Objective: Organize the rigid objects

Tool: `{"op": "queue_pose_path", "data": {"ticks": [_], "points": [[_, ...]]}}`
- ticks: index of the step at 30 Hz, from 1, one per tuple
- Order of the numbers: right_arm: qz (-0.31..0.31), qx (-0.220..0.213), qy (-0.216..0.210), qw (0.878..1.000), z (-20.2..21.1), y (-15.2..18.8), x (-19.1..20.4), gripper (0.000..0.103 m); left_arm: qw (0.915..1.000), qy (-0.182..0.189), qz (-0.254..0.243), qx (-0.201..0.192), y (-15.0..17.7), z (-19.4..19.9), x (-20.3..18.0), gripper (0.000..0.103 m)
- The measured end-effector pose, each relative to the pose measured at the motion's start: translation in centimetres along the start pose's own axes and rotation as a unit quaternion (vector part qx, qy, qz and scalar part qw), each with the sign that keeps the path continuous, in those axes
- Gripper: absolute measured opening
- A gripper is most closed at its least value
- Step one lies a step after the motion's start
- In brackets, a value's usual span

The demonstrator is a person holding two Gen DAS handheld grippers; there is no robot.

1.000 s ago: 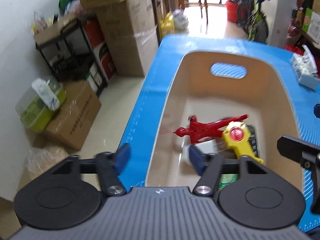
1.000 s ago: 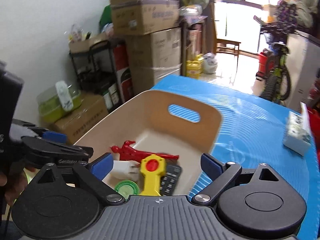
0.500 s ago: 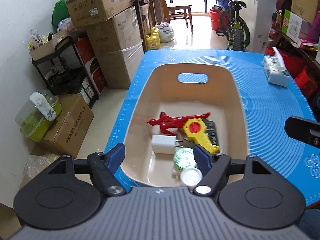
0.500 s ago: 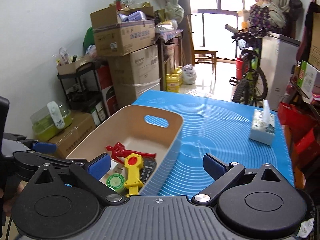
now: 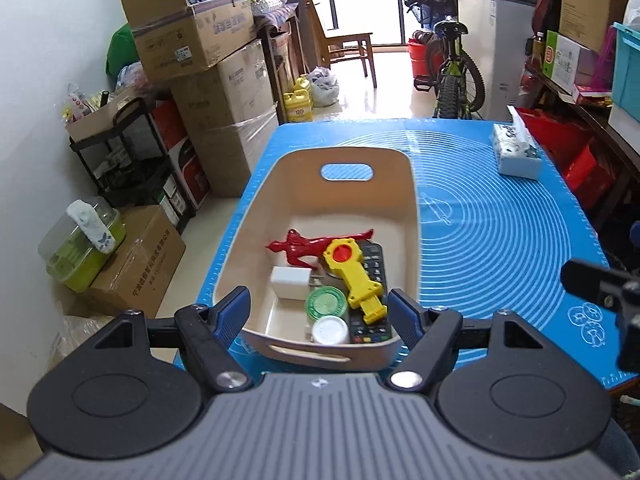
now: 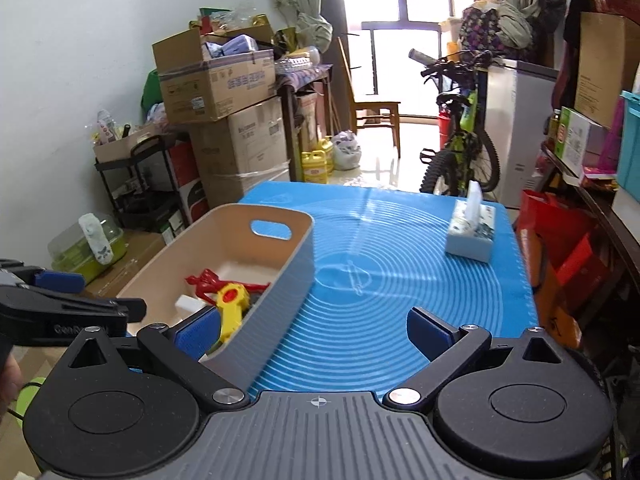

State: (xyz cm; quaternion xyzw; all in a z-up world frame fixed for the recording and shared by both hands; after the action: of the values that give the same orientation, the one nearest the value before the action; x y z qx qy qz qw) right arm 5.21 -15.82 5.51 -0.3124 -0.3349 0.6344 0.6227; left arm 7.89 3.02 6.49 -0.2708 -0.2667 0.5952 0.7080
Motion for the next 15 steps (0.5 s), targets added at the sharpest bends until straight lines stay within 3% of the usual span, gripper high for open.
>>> {"op": "queue_pose_path", "data": {"ticks": [15], "points": [[-0.012, 0.006, 0.035, 0.999, 1.8, 4.8, -3.2, 0.099, 0.9999, 0.007, -0.01, -0.005, 3.7, 0.7, -3.3, 0.076]]}}
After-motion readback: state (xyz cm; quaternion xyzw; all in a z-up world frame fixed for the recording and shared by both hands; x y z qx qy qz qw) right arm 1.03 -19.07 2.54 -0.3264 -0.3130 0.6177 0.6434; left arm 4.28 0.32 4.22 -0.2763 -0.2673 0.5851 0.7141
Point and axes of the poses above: each gripper's, at about its wrist camera, not at the fingertips, and z roughly against the way its jaws point, x to its left, y to its underside, the point moved 1 cm from there along -z, roughly the way its jaws point, and after that the axes turned 10 degrees about y, right-handed, at the moved point
